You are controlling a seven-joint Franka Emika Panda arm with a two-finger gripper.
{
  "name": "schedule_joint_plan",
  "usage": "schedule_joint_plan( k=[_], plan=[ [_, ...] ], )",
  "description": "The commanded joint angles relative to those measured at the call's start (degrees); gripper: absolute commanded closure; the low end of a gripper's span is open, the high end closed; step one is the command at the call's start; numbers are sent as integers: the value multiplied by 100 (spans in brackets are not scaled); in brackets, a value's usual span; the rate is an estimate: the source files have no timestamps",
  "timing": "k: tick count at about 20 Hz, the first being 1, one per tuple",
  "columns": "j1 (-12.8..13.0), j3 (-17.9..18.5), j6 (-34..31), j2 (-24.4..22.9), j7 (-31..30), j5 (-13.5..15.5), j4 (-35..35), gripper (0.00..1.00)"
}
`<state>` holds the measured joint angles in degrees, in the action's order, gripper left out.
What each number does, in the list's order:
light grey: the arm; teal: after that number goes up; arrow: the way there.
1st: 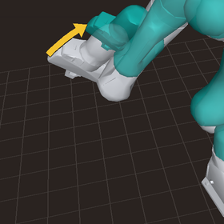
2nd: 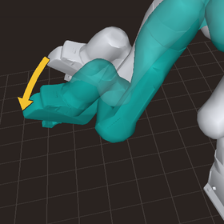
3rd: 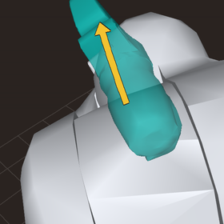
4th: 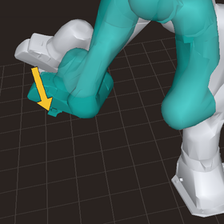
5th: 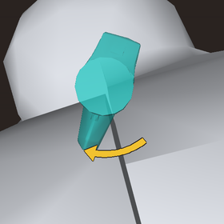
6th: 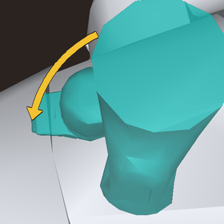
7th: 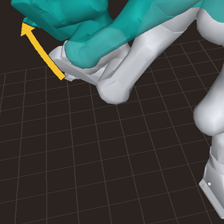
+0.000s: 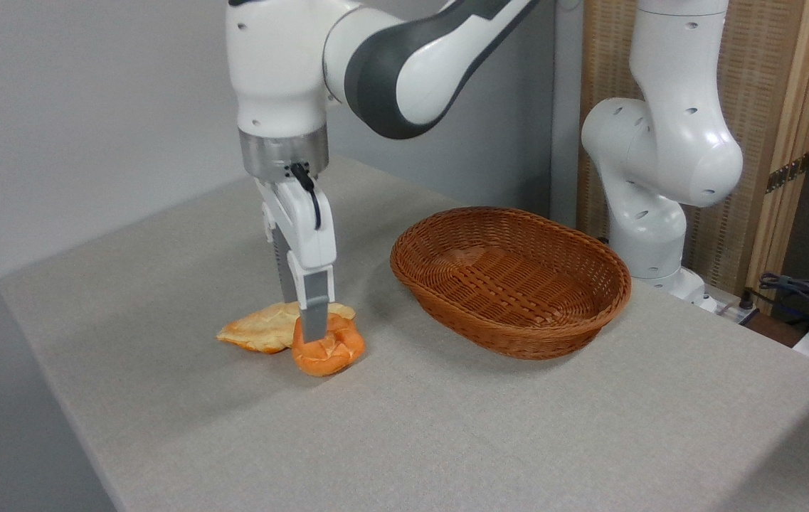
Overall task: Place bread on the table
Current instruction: 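Carry the roll over the basket rim and lower it beside the pastry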
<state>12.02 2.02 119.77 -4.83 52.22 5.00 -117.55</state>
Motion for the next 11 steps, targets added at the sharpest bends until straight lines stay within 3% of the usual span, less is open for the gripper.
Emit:
schedule_joint_plan(
  k=[1,6,11],
  plan=[
    [28,9,-497,26,-570,1,547,0],
    [37,0,-1920,52,-1494,-16,1830,0],
    [20,113,-2519,61,-1574,-16,2446,0]
  ],
)
